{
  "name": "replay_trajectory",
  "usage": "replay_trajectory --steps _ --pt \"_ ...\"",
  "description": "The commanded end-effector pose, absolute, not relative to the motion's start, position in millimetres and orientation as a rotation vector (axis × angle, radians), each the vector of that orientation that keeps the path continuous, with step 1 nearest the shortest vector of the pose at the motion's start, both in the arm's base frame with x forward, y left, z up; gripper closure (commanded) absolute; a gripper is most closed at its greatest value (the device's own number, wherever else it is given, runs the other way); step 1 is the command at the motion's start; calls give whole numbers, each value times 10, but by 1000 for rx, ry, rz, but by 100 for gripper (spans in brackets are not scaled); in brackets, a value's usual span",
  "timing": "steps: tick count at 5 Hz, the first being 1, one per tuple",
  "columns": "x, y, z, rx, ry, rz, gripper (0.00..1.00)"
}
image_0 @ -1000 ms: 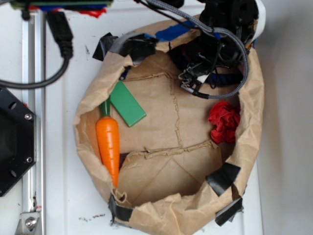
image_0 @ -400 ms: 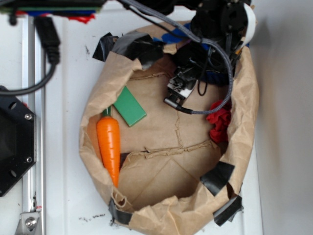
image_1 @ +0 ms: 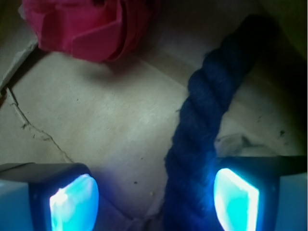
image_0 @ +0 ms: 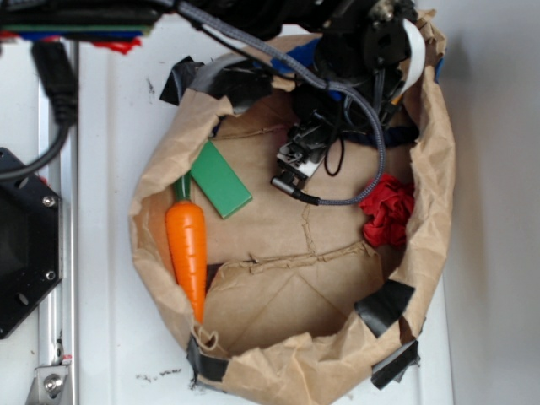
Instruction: Grab the blue rope.
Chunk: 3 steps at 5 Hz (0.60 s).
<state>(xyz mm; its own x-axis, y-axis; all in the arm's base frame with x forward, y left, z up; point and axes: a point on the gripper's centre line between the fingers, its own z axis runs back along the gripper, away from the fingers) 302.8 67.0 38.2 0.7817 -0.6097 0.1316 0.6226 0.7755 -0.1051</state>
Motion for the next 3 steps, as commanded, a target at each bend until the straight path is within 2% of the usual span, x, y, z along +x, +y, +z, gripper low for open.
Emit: replay_trajectory --steps 1,2,3 --pt "3071 425 304 -104 -109 -678 0" --pt "3056 387 284 -106 -119 -683 0" --pt "3032 379 283 -102 -134 -679 100"
